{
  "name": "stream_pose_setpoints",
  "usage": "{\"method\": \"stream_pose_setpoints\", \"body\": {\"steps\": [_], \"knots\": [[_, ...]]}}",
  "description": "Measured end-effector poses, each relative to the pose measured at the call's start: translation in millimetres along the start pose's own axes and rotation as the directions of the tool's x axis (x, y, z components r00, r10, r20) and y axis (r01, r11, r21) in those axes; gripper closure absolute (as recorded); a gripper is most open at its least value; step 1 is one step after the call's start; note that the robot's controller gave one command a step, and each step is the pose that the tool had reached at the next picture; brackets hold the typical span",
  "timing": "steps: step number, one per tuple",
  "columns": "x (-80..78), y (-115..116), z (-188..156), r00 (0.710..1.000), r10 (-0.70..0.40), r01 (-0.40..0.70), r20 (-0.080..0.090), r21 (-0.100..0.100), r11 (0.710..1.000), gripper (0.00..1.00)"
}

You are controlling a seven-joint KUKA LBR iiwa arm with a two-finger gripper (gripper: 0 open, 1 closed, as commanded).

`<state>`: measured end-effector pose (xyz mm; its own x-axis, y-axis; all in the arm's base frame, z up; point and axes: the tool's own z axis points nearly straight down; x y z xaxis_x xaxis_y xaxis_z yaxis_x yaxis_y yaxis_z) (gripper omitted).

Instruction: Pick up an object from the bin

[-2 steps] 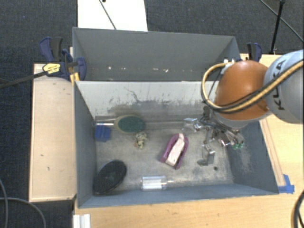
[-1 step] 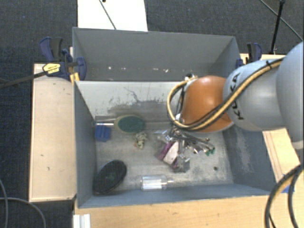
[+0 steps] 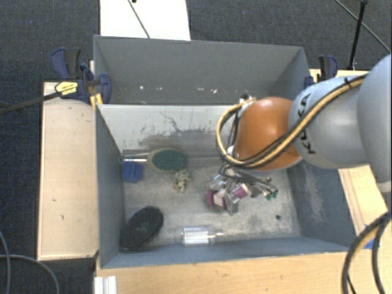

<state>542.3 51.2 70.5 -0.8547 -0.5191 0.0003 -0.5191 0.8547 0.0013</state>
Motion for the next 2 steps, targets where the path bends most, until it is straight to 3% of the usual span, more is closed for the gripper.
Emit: {"method": "stream_pose_setpoints", "body": {"steps": [1,2], "knots": [[31.0,-51.0,-59.5,0.955,0.296,-0.296,0.006,0.003,0.955,1.0],[35.6,-27.3,-154.1,0.945,0.327,-0.327,0.009,0.002,0.945,1.0]]}}
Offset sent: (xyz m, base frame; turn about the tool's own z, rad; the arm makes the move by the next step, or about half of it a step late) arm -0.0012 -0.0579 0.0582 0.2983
